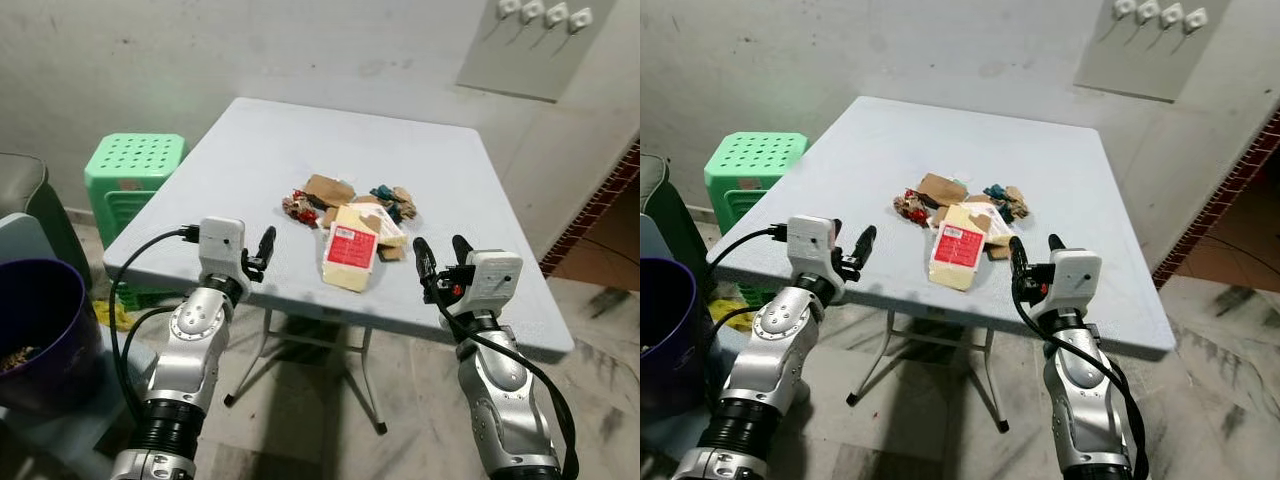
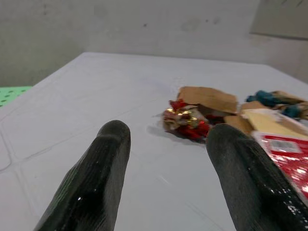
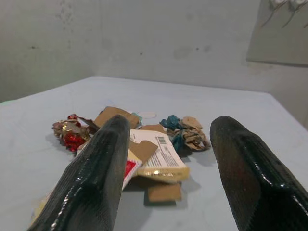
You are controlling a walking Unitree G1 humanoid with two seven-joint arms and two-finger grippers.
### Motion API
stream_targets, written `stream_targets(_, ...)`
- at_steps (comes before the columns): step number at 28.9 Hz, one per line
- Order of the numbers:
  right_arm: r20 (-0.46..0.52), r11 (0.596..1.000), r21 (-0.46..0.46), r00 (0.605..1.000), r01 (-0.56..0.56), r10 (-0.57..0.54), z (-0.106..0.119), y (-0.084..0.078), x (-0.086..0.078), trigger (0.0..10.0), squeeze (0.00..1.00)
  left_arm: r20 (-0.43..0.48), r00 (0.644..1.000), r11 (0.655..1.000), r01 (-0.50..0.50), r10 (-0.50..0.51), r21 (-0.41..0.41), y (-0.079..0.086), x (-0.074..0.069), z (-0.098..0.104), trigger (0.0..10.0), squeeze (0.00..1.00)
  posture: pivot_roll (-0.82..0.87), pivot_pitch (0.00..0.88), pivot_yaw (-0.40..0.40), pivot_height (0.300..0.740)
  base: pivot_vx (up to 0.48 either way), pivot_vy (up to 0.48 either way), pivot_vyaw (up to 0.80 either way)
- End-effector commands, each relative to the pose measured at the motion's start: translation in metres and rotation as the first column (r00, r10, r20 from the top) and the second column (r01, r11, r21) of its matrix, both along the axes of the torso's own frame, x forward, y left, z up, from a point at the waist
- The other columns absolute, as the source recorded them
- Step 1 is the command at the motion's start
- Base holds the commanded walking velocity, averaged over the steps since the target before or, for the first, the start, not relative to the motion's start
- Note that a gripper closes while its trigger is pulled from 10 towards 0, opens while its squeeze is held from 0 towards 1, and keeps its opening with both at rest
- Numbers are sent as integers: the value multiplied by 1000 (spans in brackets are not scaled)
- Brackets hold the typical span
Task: Picking trash to rubbish bin
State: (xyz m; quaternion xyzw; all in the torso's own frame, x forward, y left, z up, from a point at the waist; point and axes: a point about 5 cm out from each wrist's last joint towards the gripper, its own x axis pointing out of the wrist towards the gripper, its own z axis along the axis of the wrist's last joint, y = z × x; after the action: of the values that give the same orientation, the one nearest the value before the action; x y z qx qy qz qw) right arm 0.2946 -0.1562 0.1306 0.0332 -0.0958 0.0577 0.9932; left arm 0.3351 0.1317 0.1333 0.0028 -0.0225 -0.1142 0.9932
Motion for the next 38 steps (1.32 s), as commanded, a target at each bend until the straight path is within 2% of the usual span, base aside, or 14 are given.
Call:
stream_targets(1,21,1000,4,1000,2,-3,3,-2,-1,10000,0,8,1000,1000,26,-26,10,-5,-1,3,10000,0,-8,0,-74,740,480,0,0)
stream_targets(12,20,1000,8,1000,-6,6,3,0,0,10000,0,11,1000,999,27,-27,18,-5,0,5,10000,0,-7,0,-71,740,480,0,0)
stream_targets(14,18,1000,8,1000,-9,9,3,0,0,10000,0,-3,1000,999,10,-10,38,-4,1,3,10000,0,-7,0,-72,740,311,0,0)
stream_targets(17,11,1000,13,1000,-14,14,3,0,0,10000,0,26,1000,999,5,-7,46,-5,0,5,10000,0,-7,0,-72,740,0,0,0)
stream_targets(19,-16,999,38,1000,-11,12,1,-1,1,10000,0,6,999,998,52,-52,47,-11,-1,5,10000,0,-6,0,-73,740,0,0,0)
stream_targets(23,-34,999,30,999,-17,18,0,-3,2,10000,0,18,994,994,104,-104,39,-17,-3,8,10000,0,-6,0,-75,740,0,0,0)
stream_targets(24,-29,999,39,999,-32,33,1,-5,3,10000,678,22,990,989,141,-142,39,-21,-5,9,10000,0,-6,0,-77,740,0,0,0)
stream_targets(25,-24,998,42,999,-39,40,2,-5,3,10000,1000,25,986,986,165,-166,36,-23,-6,10,10000,0,-6,0,-77,740,0,0,0)
stream_targets(27,-37,998,-31,998,-48,47,0,-10,4,10000,1000,31,965,965,261,-262,28,-32,-12,13,10000,0,-6,0,-82,740,0,0,0)
stream_targets(28,-37,998,-31,998,-48,47,0,-10,4,10000,1000,31,965,965,261,-262,28,-32,-12,13,10000,0,-6,0,-82,740,0,0,0)
stream_targets(30,-65,996,-24,994,-87,85,-3,-14,5,10000,1000,17,943,943,330,-331,50,-40,-17,13,10000,0,-3,0,-87,740,0,0,0)
stream_targets(34,-83,993,-46,991,-113,109,-4,-17,7,10000,1000,6,937,935,348,-349,64,-41,-20,11,10000,0,-3,0,-90,740,0,0,0)
stream_targets(38,-126,983,-67,979,-171,161,-6,-24,13,10000,1000,-26,921,917,388,-388,88,-42,-28,7,10000,0,-2,0,-94,740,0,0,0)
